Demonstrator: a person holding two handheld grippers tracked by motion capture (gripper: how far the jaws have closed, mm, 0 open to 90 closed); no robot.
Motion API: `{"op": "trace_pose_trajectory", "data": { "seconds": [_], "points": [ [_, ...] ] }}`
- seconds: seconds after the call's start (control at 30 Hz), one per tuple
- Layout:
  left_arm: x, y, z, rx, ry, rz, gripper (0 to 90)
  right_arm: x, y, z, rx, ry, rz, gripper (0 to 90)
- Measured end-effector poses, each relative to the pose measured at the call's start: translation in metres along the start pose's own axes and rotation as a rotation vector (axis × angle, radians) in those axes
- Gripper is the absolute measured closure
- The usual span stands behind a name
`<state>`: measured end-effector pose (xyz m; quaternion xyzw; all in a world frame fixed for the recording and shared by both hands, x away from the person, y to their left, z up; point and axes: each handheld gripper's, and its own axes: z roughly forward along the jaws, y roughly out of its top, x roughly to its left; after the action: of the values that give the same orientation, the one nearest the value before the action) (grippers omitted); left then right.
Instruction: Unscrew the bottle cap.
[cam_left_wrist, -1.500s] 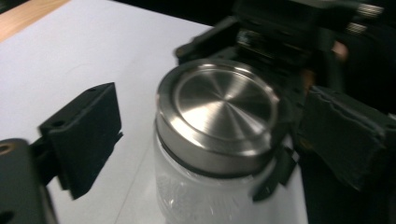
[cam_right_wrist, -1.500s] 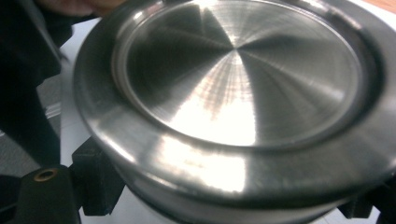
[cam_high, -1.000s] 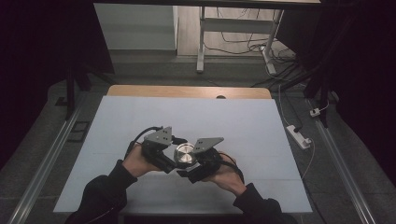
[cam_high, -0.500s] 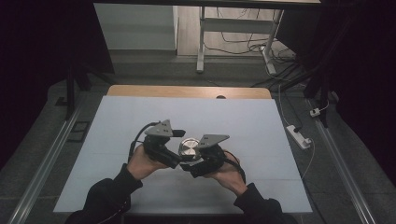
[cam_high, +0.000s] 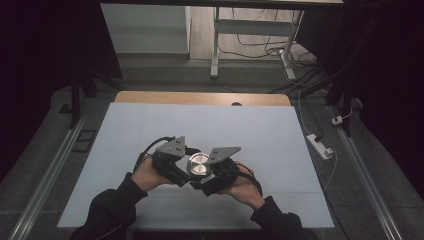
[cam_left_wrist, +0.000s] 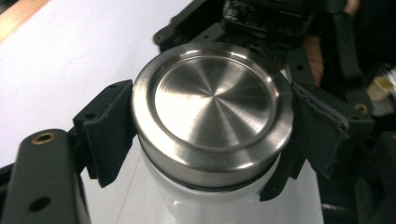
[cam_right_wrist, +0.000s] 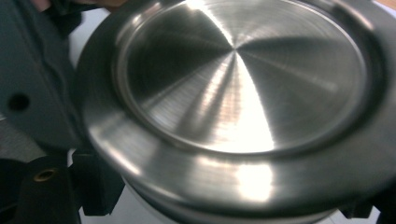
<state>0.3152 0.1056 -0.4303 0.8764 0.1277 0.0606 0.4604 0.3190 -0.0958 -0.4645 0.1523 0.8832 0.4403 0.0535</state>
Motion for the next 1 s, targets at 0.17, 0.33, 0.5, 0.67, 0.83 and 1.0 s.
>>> {"op": "trace_pose_trajectory", "data": {
  "seconds": [0.17,0.33,0.5,0.67,0.83,1.0],
  "points": [
    [-0.010,0.010,0.013,0.042,0.138,-0.090,19.1,-0.008,-0.003,-0.001,0.009,-0.062,0.052,15.3],
    [-0.011,0.015,0.005,0.050,0.117,-0.063,17.6,-0.008,-0.001,-0.006,-0.015,-0.060,0.057,15.2],
    [-0.003,0.013,-0.010,0.010,0.061,-0.080,15.3,-0.008,0.000,-0.007,-0.025,-0.057,0.054,15.2],
    [-0.001,0.011,-0.014,0.034,0.052,-0.028,13.1,-0.008,-0.001,-0.004,-0.018,-0.053,0.059,15.2],
    [0.004,0.004,-0.011,0.034,0.019,-0.014,17.6,-0.005,0.001,-0.003,-0.028,-0.046,0.042,15.3],
    [-0.004,0.005,-0.003,0.024,0.084,-0.042,22.0,-0.007,-0.001,-0.003,-0.029,-0.059,0.056,15.3]
  ]
}}
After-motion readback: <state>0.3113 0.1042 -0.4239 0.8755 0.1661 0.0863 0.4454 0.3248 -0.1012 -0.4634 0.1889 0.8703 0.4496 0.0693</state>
